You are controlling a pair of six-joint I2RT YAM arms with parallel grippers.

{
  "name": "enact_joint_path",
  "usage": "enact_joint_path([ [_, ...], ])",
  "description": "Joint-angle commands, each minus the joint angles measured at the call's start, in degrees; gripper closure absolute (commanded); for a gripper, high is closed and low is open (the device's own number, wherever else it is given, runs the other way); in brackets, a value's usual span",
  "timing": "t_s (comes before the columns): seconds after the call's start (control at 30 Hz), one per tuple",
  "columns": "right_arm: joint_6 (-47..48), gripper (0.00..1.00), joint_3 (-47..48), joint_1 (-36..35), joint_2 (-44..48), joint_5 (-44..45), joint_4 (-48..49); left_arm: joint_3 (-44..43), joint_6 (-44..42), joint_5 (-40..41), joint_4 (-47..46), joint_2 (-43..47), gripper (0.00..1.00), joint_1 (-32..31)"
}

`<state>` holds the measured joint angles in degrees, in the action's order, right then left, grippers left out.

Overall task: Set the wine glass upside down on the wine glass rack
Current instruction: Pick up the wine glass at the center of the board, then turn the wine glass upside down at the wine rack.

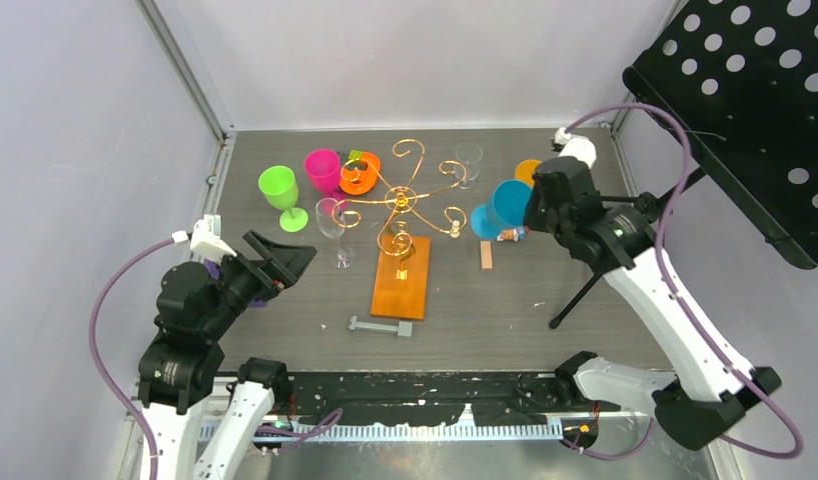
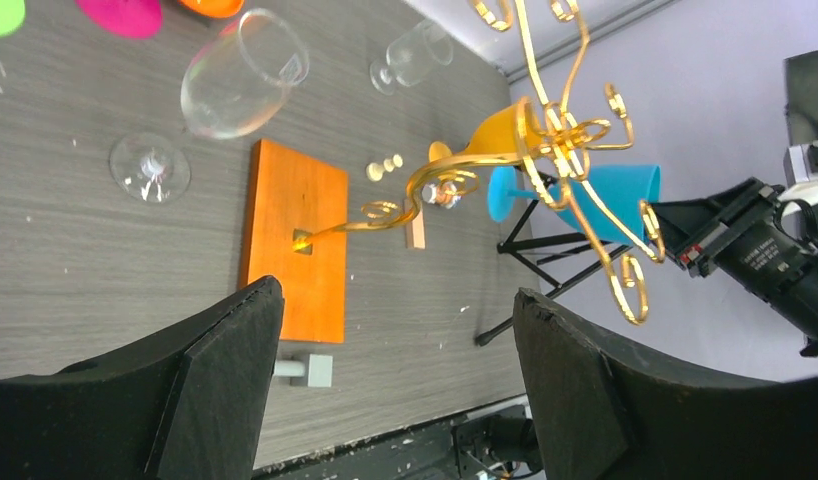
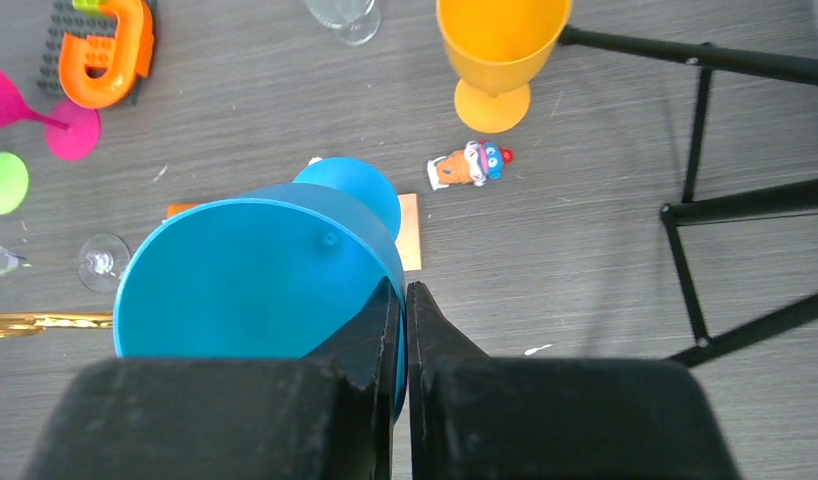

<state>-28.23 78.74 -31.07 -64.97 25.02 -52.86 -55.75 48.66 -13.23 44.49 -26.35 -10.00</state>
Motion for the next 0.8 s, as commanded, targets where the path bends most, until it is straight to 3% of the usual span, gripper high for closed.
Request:
enact_joint_path([
  [0.0, -0.2, 0.94, 4.2, -0.3, 6.7, 6.0, -1.6, -6.5, -3.4, 2.8, 0.4, -0.6, 0.17, 0.4],
  [0.13, 2.5, 0.94, 3.1, -0.3, 15.9, 5.1, 6.7, -12.5, -5.3, 4.0, 0.7, -1.6, 0.16, 0.4],
  [0.23, 5.2, 0.94, 0.8, -0.4, 22.9, 0.9, 18.2, -17.5, -6.1, 2.7, -0.5, -3.2, 0.15, 0.4],
  [0.37, 6.5, 0.94, -1.7, -0.4, 27.4, -8.1, 30.3, -21.6, -4.6, -3.7, -6.6, -5.4, 0.15, 0.1],
  [0.53, 0.3, 0.94, -3.6, -0.4, 25.3, -22.7, 42.9, -23.3, 1.2, -9.5, -17.0, -9.3, 0.17, -1.6],
  [0.67, -3.9, 0.94, -0.9, -3.1, 20.0, -25.3, 45.2, -26.4, -3.4, -6.2, -18.7, -12.0, 0.17, -5.1],
  [0.77, 0.4, 0.94, 3.1, -13.4, 16.2, -18.3, 43.4, -28.1, -6.9, -5.1, -19.6, -14.3, 0.17, -8.8],
])
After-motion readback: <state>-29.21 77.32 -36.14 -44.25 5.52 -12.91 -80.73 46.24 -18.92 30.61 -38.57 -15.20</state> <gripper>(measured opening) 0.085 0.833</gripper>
